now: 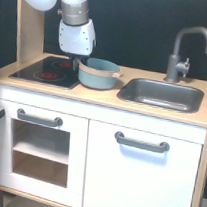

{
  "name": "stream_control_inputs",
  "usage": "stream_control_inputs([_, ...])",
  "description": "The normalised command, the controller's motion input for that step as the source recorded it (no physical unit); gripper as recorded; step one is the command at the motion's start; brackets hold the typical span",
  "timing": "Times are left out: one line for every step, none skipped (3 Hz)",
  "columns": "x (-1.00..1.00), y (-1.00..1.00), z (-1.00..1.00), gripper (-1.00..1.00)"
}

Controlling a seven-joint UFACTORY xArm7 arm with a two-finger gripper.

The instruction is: Place the pot in the sink

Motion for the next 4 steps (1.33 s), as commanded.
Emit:
stream_control_inputs([0.05, 0.00, 0.17, -0.98])
stream_control_inputs([0.05, -0.01, 0.18, -0.97])
stream_control_inputs([0.05, -0.02, 0.17, -0.96])
stream_control_inputs([0.05, -0.02, 0.14, -0.94])
